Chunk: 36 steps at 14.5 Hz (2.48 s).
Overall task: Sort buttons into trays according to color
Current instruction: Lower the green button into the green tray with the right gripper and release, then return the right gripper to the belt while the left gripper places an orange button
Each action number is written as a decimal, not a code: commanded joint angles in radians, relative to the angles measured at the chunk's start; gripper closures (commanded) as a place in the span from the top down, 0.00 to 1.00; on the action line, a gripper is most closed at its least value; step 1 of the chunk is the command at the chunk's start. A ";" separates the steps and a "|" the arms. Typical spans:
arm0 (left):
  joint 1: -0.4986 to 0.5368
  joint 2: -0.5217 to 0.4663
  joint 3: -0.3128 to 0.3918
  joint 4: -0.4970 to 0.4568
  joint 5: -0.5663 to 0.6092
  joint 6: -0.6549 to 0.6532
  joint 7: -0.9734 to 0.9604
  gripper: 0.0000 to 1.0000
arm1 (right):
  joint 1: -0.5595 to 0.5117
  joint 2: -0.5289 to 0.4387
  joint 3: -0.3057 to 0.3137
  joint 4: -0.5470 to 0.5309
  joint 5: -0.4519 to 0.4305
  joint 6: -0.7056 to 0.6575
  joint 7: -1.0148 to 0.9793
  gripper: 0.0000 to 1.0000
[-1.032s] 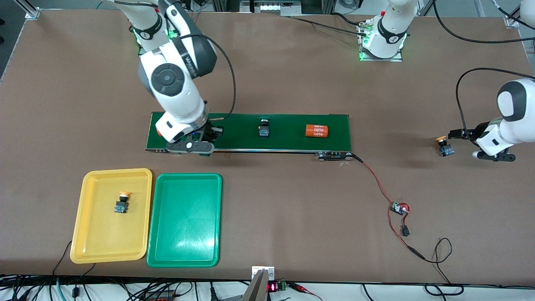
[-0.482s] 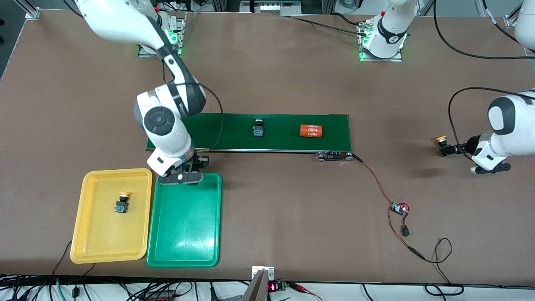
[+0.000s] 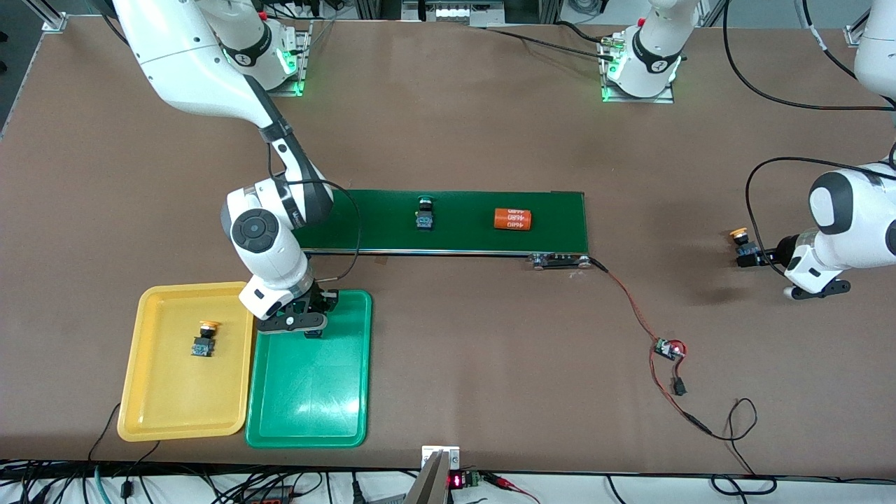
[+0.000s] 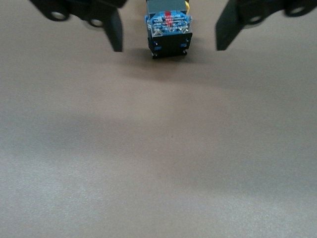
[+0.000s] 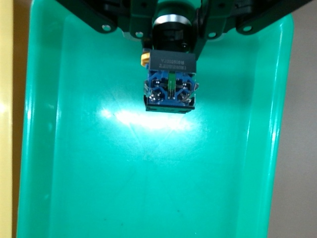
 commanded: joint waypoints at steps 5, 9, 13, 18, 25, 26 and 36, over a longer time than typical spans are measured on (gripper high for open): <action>-0.010 -0.045 0.009 0.004 0.022 -0.074 0.004 0.04 | -0.006 0.048 -0.016 0.027 -0.014 0.070 -0.011 0.64; -0.010 -0.051 0.006 0.004 0.020 -0.088 0.037 0.00 | -0.006 0.046 -0.015 0.027 -0.006 0.070 0.000 1.00; -0.014 -0.109 -0.008 0.004 0.012 -0.173 0.041 0.00 | -0.004 -0.024 -0.010 -0.008 0.003 -0.009 -0.006 1.00; -0.066 -0.214 -0.182 -0.002 0.003 -0.359 0.043 0.00 | 0.022 -0.200 0.054 -0.010 0.006 -0.413 0.080 1.00; -0.286 -0.261 -0.259 -0.015 -0.188 -0.349 0.029 0.00 | 0.069 -0.268 0.093 -0.037 0.138 -0.579 0.179 1.00; -0.315 -0.255 -0.259 -0.015 -0.228 -0.321 0.029 0.00 | 0.082 -0.270 0.093 -0.045 0.138 -0.571 0.210 1.00; -0.498 -0.165 -0.255 -0.022 -0.284 -0.134 -0.204 0.00 | 0.177 -0.333 0.093 -0.275 0.141 -0.288 0.376 1.00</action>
